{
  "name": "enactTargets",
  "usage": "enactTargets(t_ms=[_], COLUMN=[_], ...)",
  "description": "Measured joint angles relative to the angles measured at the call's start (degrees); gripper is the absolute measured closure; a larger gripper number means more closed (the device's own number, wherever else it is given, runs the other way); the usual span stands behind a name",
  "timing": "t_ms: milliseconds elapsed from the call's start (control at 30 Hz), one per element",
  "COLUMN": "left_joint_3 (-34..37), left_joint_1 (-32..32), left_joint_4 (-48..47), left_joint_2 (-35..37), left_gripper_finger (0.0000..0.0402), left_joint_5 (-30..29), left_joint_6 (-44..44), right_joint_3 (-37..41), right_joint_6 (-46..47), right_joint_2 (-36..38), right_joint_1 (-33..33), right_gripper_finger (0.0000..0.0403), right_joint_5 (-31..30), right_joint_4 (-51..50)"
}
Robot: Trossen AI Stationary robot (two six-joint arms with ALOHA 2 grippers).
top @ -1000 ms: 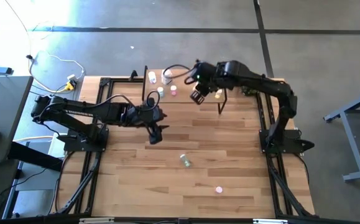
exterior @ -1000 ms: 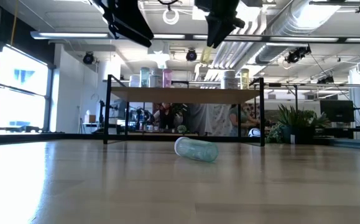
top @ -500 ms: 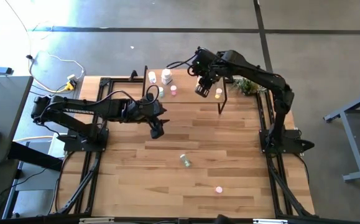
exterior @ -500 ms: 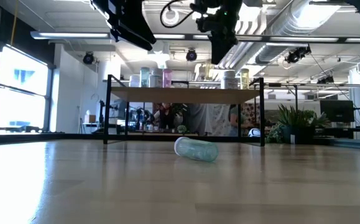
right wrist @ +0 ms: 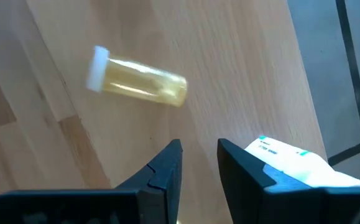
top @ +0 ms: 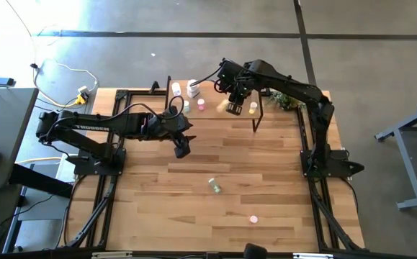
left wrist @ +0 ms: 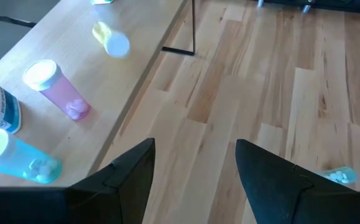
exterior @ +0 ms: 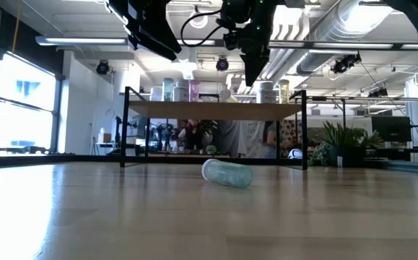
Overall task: Pick and place medicine bottles onto shelf by color
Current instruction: Put the yellow medicine bottle on the shelf
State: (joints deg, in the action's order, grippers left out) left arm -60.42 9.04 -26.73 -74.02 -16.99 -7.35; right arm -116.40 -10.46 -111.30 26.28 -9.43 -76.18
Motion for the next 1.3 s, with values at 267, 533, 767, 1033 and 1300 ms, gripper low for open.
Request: enactTargets(t_ms=[267,533,767,1033,1300], left_joint_3=[0.0,0.0,0.0,0.0,0.0], left_joint_1=[0.01,0.0,0.0,0.0,0.0], left_joint_4=[-0.03,-0.46,-0.45,-0.45,-0.43], left_joint_2=[0.0,0.0,0.0,0.0,0.0], left_gripper_finger=[0.0188,0.0188,0.0188,0.0188,0.0188], left_joint_5=[-0.15,0.64,1.38,1.38,1.38], left_joint_6=[0.02,0.02,0.0,-0.15,-1.01], right_joint_3=[-0.07,-2.54,-2.58,-1.33,3.18], right_joint_6=[-1.87,-13.43,-28.31,-45.57,-49.61], right_joint_2=[0.01,0.07,0.06,0.06,0.06], right_joint_1=[0.0,-1.06,-2.72,-3.67,-4.43], right_gripper_finger=[0.0309,0.0301,0.0255,0.0243,0.0251], right_joint_5=[1.94,6.47,7.08,14.65,14.18], right_joint_4=[0.98,1.98,4.59,8.29,11.02])
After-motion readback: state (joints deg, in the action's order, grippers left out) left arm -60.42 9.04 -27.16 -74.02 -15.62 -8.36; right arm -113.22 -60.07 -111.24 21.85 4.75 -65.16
